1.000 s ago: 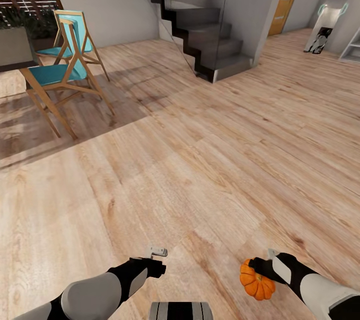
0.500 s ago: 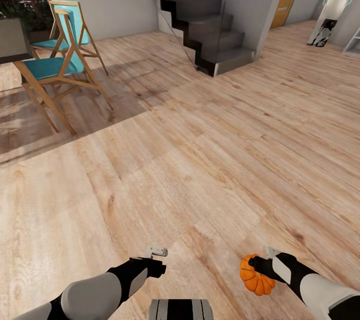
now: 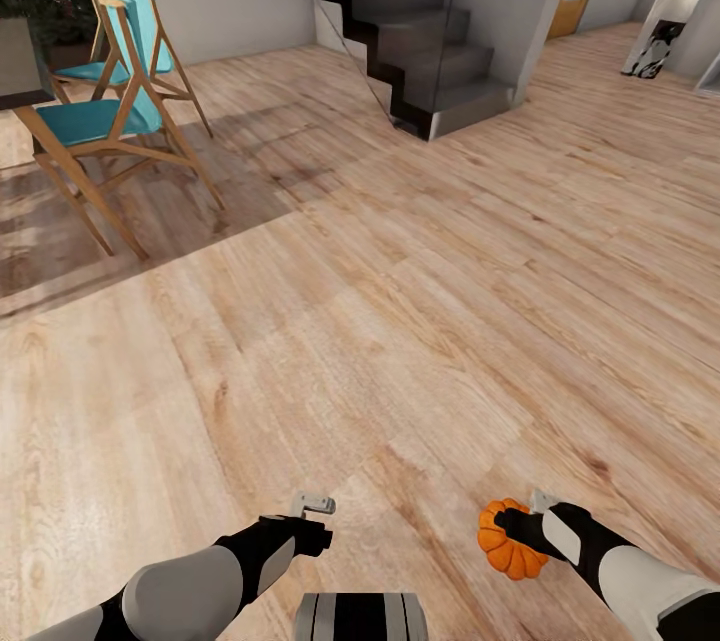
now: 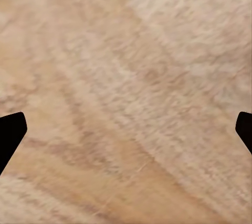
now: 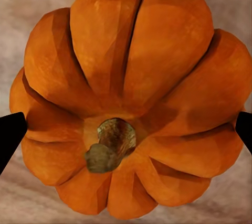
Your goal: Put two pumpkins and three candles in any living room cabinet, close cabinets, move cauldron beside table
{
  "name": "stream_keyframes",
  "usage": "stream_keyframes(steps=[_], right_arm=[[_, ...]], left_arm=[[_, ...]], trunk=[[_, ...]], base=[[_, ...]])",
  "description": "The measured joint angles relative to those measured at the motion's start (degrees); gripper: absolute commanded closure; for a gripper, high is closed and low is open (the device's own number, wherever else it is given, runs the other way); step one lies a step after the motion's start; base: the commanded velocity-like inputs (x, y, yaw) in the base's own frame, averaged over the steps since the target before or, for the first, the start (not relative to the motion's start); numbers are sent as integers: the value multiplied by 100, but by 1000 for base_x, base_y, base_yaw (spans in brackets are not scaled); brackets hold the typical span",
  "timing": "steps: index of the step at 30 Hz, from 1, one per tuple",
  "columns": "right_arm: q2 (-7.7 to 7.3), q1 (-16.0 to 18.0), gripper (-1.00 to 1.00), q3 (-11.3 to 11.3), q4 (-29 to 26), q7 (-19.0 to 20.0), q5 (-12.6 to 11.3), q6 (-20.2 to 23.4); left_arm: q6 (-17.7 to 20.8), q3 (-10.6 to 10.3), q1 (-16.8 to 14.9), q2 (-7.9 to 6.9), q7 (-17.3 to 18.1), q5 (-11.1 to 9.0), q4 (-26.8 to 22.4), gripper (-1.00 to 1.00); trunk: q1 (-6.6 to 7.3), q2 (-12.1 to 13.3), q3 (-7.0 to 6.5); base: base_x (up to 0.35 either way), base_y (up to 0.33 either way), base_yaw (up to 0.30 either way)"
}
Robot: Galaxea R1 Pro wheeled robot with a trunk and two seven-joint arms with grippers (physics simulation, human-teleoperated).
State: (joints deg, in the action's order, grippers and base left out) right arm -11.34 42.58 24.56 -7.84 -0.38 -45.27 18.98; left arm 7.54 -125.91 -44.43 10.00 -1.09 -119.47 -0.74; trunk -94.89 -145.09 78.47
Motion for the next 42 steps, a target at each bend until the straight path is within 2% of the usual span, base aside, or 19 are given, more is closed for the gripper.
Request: stream_keyframes(steps=[7,19,27,42], right_arm=[[-14,-2,100,41,-40,-23,-62,47],[-4,0,100,7,-44,-36,13,58],[-35,-3,100,63,-46,13,-88,62],[-6,2,100,20,-33,3,87,39]], left_arm=[[-3,0,0,0,-3,2,0,-100],[-10,0,0,0,-3,0,0,-100],[-13,0,0,0,-3,1,0,-100],[-32,9,0,0,0,-3,0,-100]], trunk=[[-5,0,0],[-4,0,0],[-8,0,0],[-4,0,0]], base=[[0,0,0],[0,0,0],[0,0,0],[0,0,0]])
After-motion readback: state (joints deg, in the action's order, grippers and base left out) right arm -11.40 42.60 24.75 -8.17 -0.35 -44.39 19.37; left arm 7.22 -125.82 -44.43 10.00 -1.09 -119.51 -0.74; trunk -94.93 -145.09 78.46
